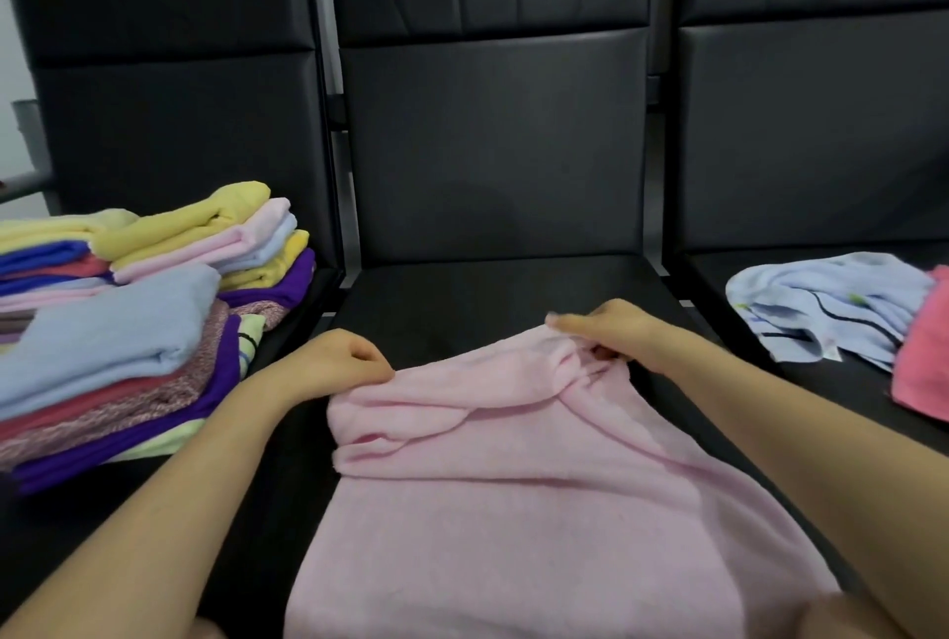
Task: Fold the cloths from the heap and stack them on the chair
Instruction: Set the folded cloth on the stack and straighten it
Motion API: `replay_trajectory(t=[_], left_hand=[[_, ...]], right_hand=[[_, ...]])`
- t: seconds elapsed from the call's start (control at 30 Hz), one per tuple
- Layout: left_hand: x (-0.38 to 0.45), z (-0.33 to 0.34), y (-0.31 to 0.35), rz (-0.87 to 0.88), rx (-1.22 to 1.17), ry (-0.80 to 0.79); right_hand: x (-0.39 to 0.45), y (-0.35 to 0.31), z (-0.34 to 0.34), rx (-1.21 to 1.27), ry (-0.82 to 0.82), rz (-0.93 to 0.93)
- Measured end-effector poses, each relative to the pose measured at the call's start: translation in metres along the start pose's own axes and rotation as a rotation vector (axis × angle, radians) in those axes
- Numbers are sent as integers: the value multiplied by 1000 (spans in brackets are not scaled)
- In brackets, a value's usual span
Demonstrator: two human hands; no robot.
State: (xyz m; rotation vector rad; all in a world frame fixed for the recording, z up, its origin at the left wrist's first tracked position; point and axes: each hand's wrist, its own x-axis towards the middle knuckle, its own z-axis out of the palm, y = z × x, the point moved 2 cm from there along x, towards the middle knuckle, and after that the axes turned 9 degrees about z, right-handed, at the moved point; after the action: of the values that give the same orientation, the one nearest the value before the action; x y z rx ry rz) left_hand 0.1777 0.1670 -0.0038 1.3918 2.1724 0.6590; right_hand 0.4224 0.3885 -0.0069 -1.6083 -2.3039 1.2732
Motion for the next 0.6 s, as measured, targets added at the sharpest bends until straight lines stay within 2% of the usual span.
replay_trajectory(t=[0.07,0.1,0.17,0.2,0.3,0.37,0.47,0.6], left_hand=[[-3,-1,-1,-1,0,-83],[-5,0,0,7,14,-133],[-7,0,1,64,44,-190],[-7,1,2,109,25,-164],[-6,-1,4,206,-145,80],[-2,-1,8,214,-221,239],[7,-2,20,224,-231,374],[23,-13,28,252,-182,513]], right_hand=[[-4,-8,14,-148,2,-27],[-7,-12,18,-142,-24,-52],[-8,-13,18,68,-64,-124],[-6,-13,15,237,-64,-155],[-3,-13,-3,715,-58,-150],[-2,-12,-14,900,-138,-120],[-3,-11,-24,1028,-218,-101],[7,-14,-28,1037,-105,-56]])
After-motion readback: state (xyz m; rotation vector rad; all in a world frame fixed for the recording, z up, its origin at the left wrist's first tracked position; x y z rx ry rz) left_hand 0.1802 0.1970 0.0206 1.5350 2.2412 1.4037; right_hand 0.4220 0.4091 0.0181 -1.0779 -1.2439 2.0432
